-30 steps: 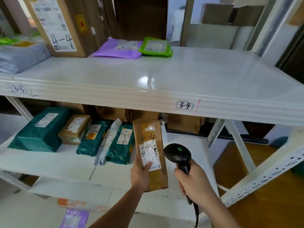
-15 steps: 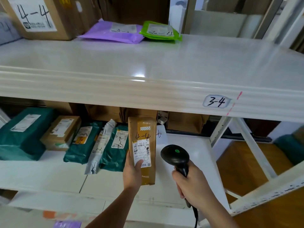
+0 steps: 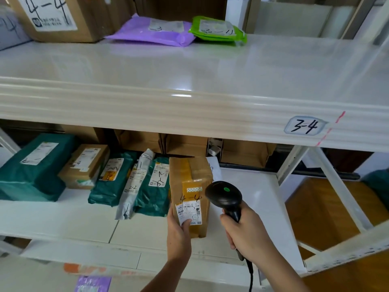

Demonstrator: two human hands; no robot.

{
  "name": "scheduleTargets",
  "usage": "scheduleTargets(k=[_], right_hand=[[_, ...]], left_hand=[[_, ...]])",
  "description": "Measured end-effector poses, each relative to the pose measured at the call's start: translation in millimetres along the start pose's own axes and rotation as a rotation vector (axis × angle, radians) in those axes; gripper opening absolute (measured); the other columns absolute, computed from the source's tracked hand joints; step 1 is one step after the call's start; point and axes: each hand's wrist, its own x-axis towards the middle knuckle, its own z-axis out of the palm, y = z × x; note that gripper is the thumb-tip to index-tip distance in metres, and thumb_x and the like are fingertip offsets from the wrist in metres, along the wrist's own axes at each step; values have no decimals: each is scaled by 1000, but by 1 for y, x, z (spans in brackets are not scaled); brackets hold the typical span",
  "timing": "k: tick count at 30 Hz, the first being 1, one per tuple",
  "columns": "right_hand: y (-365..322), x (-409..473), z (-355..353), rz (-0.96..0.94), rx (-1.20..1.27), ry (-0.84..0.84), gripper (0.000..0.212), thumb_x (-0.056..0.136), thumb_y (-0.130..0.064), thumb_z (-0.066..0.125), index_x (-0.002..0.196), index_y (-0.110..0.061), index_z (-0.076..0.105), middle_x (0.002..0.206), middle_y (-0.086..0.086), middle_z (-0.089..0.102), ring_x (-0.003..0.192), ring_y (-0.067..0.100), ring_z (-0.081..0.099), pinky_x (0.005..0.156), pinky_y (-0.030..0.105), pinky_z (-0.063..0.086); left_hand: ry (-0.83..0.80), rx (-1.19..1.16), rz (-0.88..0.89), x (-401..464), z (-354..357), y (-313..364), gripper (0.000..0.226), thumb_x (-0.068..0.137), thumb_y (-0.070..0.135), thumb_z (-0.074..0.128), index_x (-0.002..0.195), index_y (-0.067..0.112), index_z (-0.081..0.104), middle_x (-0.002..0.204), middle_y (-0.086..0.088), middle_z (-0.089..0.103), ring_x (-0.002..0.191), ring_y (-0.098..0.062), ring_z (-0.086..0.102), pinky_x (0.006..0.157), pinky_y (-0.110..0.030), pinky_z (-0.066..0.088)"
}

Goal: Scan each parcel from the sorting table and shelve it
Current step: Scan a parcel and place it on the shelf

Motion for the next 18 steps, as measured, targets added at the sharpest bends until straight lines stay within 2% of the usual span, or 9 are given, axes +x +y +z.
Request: scheduleTargets(k=[2,4,5,7,10,15,18], right_hand=[[2,-1,0,-4,-16,9,7,94,-16,58,92,-23,56,59,4,55,44,11,51,52,27,49],[3,-3,-1,-5,-15,8,7,93,-16,58,91,-22,56,59,4,55,45,12,51,52,27,48],[3,-4,-1,-3,-15,7,8,93,-16,59,91,-23,56,59,4,55,46,12,51,53,27,49],[4,-6,-1,10,8,7,9,93,-14,58,91,-23,56,60,5,55,45,12,51,51,25,48],[9,-9,-1,41,34,17,8,94,-15,58,93,-22,57,59,6,55,45,12,52,50,25,49],[23,-14,-1,76,22,28,4,93,-15,58,93,-18,57,60,7,54,47,15,52,52,28,50],[30,-16,-2,99,14,36,6,94,-15,59,93,-21,58,62,8,55,50,15,54,55,28,52]], left_hand=[[9,6,7,-3,3,-7,52,104,30,54,151,28,31,141,5,55,124,-17,57,91,-25,51],[22,34,-24,2,8,-9,48,105,29,53,148,26,32,141,2,55,125,-23,57,98,-42,52],[25,47,-33,8,11,-8,49,105,27,53,149,24,31,143,0,54,126,-24,57,100,-46,52],[25,70,-19,20,16,-1,54,105,24,53,153,19,28,148,-3,52,129,-25,55,104,-47,52],[28,96,-3,38,19,7,55,105,20,54,154,14,28,150,-5,51,133,-26,53,104,-42,49],[89,140,-33,62,23,2,50,105,21,52,150,16,30,149,-10,51,136,-33,51,106,-54,49],[87,169,-37,67,26,4,54,104,22,56,151,14,30,150,-10,49,136,-33,49,105,-54,49]])
